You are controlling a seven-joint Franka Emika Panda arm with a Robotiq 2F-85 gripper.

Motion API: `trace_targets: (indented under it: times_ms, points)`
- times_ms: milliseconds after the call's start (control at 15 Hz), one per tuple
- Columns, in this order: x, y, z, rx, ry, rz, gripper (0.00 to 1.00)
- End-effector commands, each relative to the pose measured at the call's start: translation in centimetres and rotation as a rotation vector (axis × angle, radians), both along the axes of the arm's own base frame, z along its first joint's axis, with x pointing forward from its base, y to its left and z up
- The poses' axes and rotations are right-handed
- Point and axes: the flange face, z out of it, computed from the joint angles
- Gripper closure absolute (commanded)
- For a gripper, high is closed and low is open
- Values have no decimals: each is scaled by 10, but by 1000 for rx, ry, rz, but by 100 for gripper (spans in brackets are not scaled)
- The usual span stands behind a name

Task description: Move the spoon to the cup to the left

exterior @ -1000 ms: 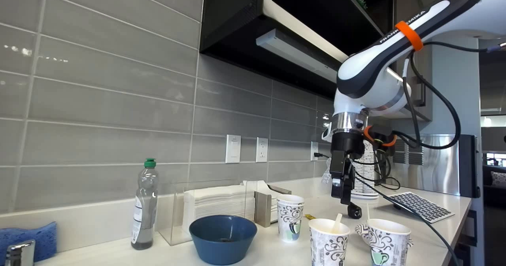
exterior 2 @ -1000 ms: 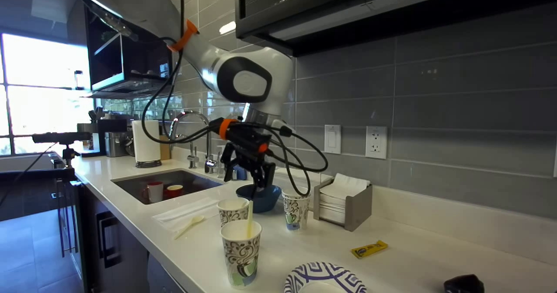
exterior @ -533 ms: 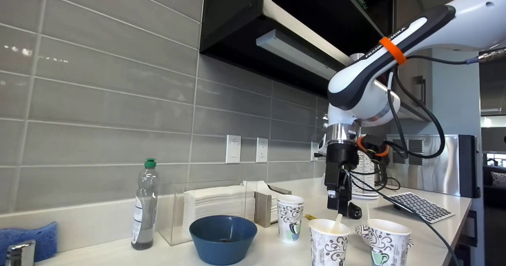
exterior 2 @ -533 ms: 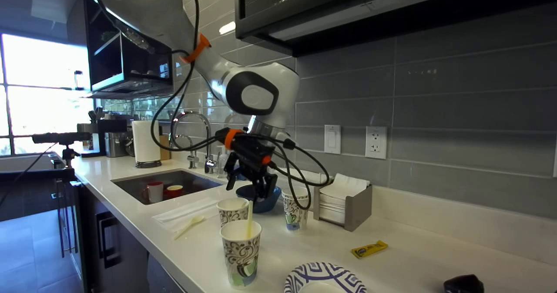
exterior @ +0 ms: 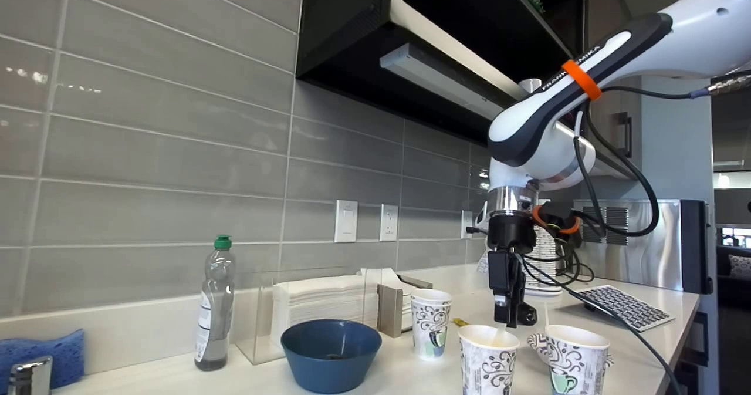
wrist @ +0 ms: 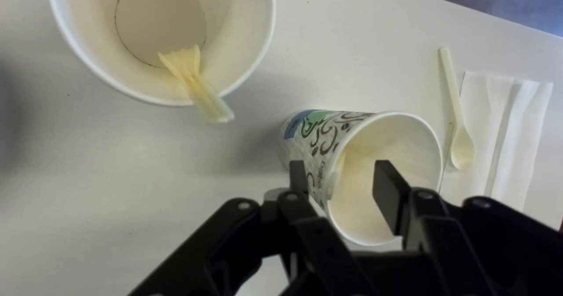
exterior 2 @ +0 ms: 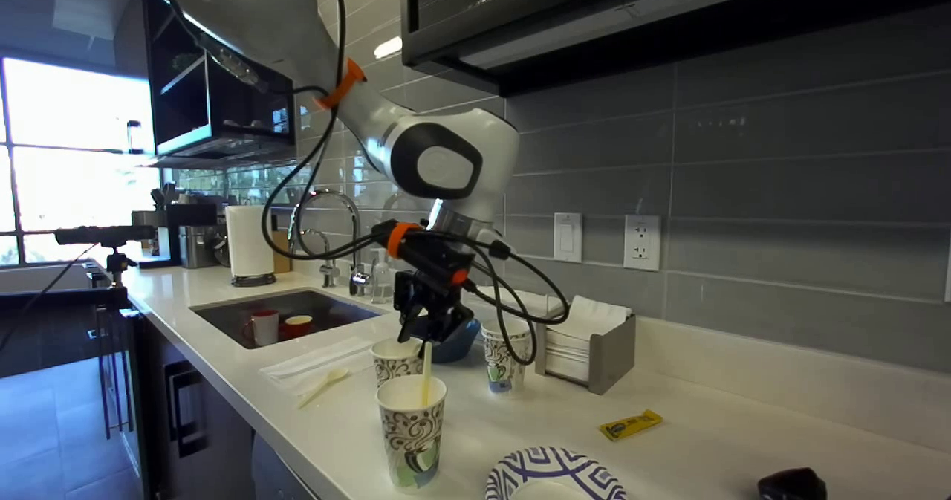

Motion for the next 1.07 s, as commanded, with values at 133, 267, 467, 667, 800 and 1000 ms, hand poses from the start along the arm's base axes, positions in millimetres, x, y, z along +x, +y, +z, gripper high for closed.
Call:
trace_targets:
  times_ms: [133,267,467,667,800,1000]
  points:
    - [3,-3,4,16,8,-11,98]
    - [3,-4,5,15,8,-12,100]
    - [0,-7,10,15,3,-19,99]
    - [-2,-6,23,12,-8,-15,99]
    - [-7,-4,37,3,-11,-17,99]
    - [-18,4,67,-22,-12,-30,99]
